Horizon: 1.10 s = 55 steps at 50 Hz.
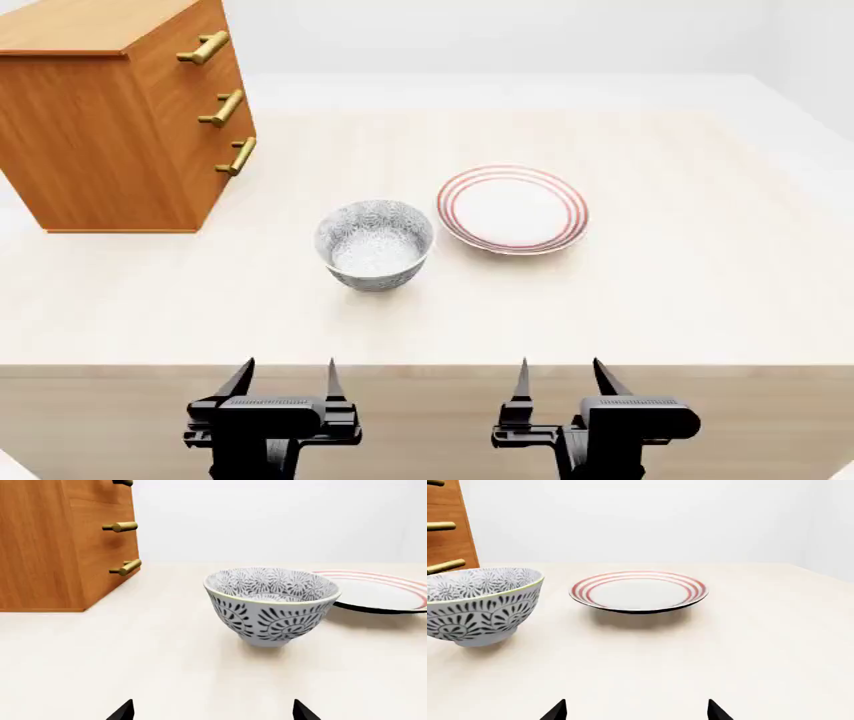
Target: Open the bottom drawer of the cabinet.
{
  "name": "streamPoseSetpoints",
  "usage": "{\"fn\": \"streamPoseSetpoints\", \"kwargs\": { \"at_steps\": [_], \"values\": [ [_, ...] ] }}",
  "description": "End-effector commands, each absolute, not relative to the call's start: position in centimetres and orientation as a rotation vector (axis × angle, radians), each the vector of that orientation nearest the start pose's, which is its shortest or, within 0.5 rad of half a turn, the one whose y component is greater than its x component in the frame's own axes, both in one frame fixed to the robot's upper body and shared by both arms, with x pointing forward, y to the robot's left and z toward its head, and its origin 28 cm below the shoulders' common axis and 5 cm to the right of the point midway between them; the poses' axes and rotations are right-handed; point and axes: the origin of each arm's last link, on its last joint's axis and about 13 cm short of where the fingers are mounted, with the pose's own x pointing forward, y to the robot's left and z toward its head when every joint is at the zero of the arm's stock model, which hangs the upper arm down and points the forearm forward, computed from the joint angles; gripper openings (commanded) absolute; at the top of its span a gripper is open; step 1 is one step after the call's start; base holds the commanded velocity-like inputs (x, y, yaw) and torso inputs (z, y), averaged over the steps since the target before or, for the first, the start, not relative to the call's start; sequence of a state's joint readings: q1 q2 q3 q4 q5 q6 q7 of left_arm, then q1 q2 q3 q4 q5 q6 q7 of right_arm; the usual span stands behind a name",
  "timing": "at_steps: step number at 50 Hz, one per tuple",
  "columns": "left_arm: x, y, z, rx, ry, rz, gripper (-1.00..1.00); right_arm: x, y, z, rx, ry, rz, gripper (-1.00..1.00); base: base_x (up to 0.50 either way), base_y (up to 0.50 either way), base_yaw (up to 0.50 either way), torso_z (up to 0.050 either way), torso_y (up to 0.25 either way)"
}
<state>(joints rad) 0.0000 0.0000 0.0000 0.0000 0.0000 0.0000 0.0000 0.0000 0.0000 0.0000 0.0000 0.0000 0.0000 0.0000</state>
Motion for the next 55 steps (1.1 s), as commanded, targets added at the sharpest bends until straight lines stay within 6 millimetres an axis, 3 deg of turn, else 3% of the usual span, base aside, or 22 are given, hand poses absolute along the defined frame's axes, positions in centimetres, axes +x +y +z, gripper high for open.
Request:
{"fn": "streamPoseSetpoints", "kwargs": {
  "at_steps": [1, 19, 25, 32, 37, 51, 52, 55],
  "values": [
    [21.2, 20.5, 1.3, 0.018, -0.003, -0.005, 1.00, 20.6, -10.3, 1.7, 0.014, 0.002, -0.067, 1.00, 0.00, 0.16, 0.00, 0.000, 0.000],
    [21.2, 20.8, 0.8, 0.032, 0.015, 0.007, 1.00, 20.8, -10.2, 0.8, 0.000, 0.035, -0.099, 1.00, 0.00, 0.39, 0.00, 0.000, 0.000],
    [21.5, 20.7, 1.7, 0.038, 0.034, -0.005, 1.00, 21.0, -10.3, 2.4, -0.039, 0.006, -0.087, 1.00, 0.00, 0.00, 0.00, 0.000, 0.000],
    [22.9, 20.7, 7.0, 0.057, -0.002, -0.038, 1.00, 21.7, -11.3, 8.0, -0.017, -0.031, -0.069, 1.00, 0.00, -0.10, 0.00, 0.000, 0.000],
    [23.6, 20.6, 9.1, 0.068, -0.043, -0.039, 1.00, 22.3, -11.8, 10.0, -0.038, -0.063, -0.117, 1.00, 0.00, -0.24, 0.00, 0.000, 0.000],
    [24.3, 21.1, 9.8, 0.069, -0.062, -0.008, 1.00, 22.3, -11.5, 10.4, -0.071, -0.074, -0.098, 1.00, 0.00, 0.00, 0.00, 0.000, 0.000],
    [24.4, 21.1, 9.8, 0.070, -0.062, -0.005, 1.00, 22.6, -11.5, 10.1, -0.135, -0.046, -0.125, 1.00, 0.00, 0.00, 0.00, 0.000, 0.000],
    [24.5, 21.2, 9.8, 0.068, -0.059, -0.002, 1.00, 22.4, -11.6, 10.4, -0.054, -0.079, -0.111, 1.00, 0.14, 0.40, 0.00, 0.000, 0.000]
  ]
}}
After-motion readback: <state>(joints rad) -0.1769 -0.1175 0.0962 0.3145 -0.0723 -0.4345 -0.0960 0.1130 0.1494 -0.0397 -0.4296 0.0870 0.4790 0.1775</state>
